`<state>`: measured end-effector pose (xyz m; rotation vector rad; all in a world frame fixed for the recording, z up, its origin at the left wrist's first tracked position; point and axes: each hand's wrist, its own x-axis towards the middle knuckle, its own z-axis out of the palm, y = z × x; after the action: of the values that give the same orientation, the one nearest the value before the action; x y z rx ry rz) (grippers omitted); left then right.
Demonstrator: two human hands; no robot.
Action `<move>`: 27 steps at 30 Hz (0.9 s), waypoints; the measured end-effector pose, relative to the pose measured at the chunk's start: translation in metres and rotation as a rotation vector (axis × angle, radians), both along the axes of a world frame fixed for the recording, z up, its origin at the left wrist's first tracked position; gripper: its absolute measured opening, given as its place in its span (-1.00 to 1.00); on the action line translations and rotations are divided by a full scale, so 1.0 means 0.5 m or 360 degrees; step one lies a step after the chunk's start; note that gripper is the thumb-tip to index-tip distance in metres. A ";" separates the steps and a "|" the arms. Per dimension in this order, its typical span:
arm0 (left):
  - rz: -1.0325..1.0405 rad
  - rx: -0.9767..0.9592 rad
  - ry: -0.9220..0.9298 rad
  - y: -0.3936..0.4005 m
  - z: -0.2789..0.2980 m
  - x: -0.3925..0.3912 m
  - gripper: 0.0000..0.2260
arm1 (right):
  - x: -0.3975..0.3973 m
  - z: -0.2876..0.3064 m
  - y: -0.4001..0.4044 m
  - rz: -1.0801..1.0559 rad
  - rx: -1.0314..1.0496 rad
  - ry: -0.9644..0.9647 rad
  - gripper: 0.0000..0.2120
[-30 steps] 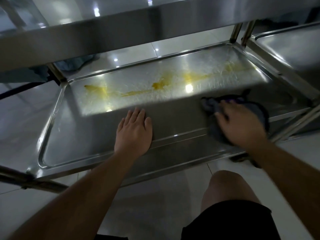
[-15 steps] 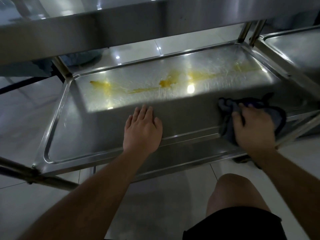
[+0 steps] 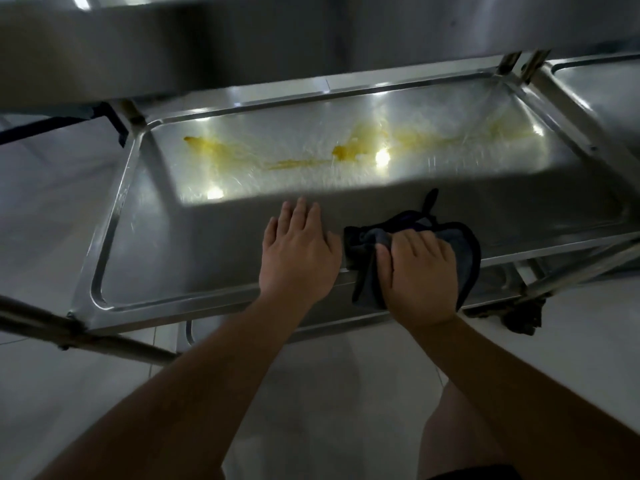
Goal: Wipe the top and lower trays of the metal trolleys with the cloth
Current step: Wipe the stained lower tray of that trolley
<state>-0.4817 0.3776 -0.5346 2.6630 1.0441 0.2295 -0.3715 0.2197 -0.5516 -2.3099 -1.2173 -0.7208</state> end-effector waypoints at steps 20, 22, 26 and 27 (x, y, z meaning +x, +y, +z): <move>-0.0036 -0.0936 0.0616 -0.187 0.281 -0.374 -0.29 | -0.173 0.344 -0.036 0.0431 -0.1817 0.0847 -0.63; -0.0028 -0.0978 0.0811 -0.197 0.359 -0.446 -0.32 | -0.224 0.407 -0.063 0.0560 -0.2145 0.0766 -0.67; 0.0000 -0.0975 0.0928 -0.197 0.534 -0.574 -0.39 | -0.321 0.568 -0.077 0.0799 -0.2297 0.0477 -0.63; 0.0008 -0.0965 0.0952 -0.196 0.574 -0.602 -0.41 | -0.347 0.611 -0.072 0.0848 -0.2352 0.0409 -0.64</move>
<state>-0.7825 0.2796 -0.2474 2.1874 1.0494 -0.8014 -0.5448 0.1838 -0.2462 -2.5325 -2.5475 0.9995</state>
